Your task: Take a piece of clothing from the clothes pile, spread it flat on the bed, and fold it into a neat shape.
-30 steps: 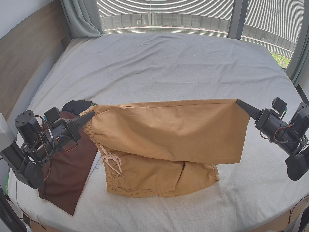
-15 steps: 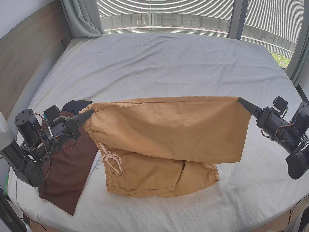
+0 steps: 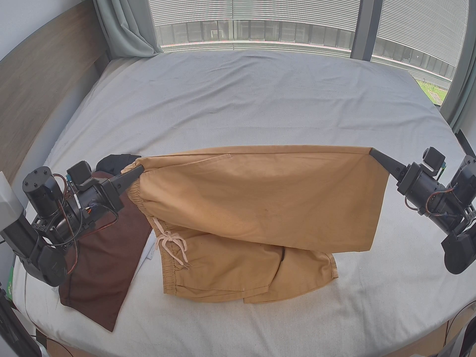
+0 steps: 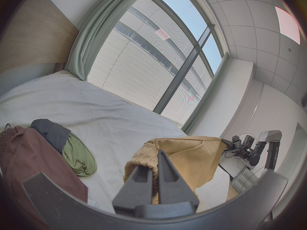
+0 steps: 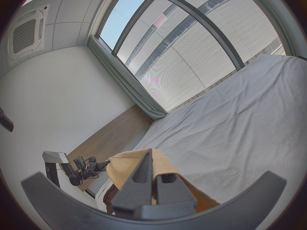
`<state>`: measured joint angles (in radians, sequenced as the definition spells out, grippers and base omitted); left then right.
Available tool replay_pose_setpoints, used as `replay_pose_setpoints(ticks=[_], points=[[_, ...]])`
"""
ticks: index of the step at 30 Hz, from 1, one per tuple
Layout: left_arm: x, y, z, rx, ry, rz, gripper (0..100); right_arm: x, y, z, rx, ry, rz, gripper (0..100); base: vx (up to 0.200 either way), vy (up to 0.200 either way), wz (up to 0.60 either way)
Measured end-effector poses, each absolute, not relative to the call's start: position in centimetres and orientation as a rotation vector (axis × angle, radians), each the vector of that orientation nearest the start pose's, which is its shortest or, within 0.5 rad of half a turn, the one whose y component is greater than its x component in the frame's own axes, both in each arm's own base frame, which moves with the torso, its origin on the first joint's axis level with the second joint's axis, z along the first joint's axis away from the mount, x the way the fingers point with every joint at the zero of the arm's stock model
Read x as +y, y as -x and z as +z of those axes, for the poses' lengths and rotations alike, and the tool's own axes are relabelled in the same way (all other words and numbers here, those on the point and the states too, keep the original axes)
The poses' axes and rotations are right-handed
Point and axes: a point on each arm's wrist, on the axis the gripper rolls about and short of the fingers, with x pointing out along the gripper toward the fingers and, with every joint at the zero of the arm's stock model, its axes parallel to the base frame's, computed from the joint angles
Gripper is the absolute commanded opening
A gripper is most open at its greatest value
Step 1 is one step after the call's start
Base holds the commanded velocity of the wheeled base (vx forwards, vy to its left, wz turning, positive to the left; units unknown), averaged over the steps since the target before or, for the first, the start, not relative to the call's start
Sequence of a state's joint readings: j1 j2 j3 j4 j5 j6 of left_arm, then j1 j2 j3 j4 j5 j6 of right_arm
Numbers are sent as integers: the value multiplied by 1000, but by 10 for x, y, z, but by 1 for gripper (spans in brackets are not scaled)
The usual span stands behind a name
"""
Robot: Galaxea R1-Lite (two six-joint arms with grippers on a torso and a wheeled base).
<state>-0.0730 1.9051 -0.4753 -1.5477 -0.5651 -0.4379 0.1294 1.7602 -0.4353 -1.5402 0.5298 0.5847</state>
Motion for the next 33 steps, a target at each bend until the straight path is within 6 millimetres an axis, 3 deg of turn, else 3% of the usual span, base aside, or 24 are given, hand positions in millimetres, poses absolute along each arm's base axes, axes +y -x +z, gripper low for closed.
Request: replay_pose_setpoints(ticks=[33], points=[[-26,-296,127,42,399,-620,0,49,-275,162,-15,-512,704,0,0,0,0]])
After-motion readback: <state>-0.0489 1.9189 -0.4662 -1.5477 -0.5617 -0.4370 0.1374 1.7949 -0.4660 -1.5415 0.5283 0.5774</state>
